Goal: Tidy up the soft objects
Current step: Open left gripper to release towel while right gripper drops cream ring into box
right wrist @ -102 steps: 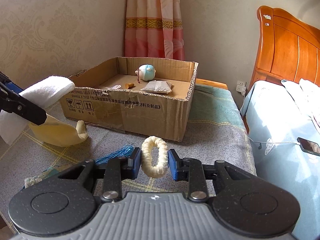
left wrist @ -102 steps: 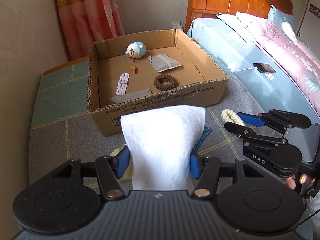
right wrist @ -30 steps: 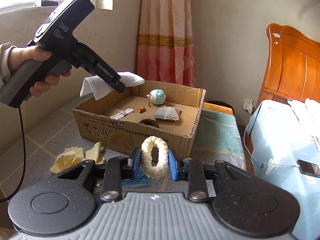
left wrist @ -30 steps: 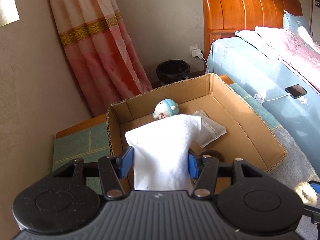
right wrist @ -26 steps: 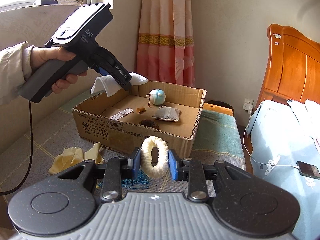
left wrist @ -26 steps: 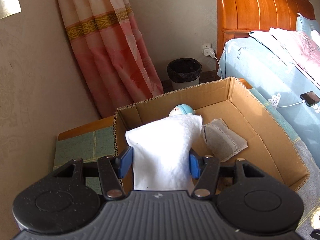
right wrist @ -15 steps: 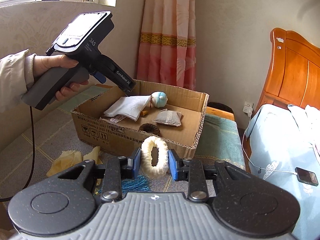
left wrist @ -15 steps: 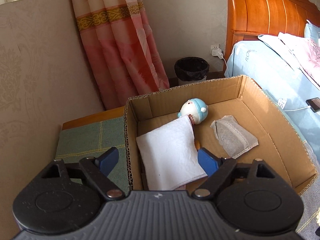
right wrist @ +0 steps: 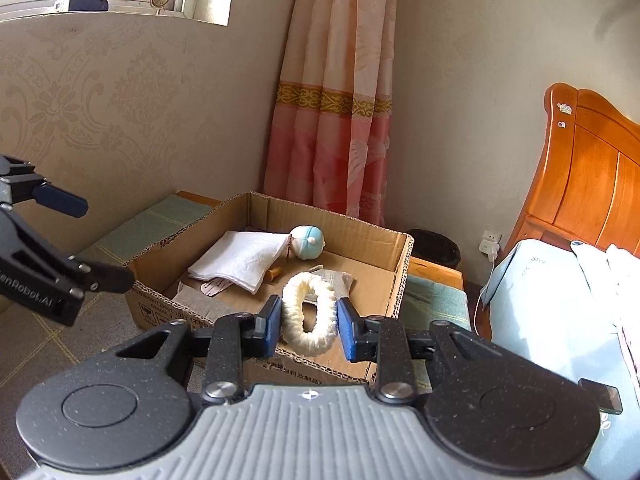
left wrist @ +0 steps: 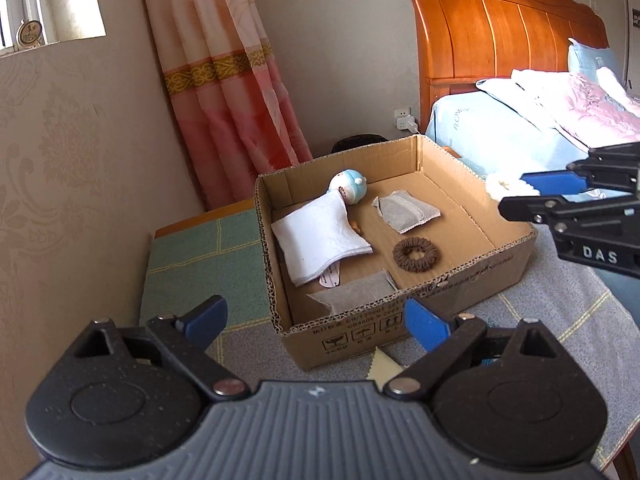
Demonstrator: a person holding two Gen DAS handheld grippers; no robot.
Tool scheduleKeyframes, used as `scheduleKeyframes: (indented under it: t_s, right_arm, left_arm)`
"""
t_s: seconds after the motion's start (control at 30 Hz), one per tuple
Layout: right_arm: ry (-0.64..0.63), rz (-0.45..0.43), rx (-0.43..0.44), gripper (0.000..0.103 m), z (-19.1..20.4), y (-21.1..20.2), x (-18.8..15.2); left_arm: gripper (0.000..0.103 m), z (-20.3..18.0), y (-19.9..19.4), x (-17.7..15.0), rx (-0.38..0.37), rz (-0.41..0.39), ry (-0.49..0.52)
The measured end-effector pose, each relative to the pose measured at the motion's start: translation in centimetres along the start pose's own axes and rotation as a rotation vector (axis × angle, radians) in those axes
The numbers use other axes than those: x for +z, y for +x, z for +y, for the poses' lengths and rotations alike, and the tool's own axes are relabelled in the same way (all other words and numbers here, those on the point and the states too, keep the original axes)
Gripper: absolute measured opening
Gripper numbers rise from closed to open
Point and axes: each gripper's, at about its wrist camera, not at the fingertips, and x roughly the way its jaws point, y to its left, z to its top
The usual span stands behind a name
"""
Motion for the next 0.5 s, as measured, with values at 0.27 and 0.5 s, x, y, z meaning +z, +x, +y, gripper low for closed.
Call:
scheduleKeyframes:
  t_s: [0.27,0.5]
  right_arm:
    - [-0.028,0.081,-0.024,0.035,-0.3,6.4,3.3]
    - [0.035,0.056,-0.035,0.103,0.4,6.6,4.1]
  left_arm:
    - [0.095,-0.5,-1.4,-4.0,-0.056,-0.043,-0.078]
    - [0.1,1.6,-1.8,-5.5,-0.013,-0.033,-0.12]
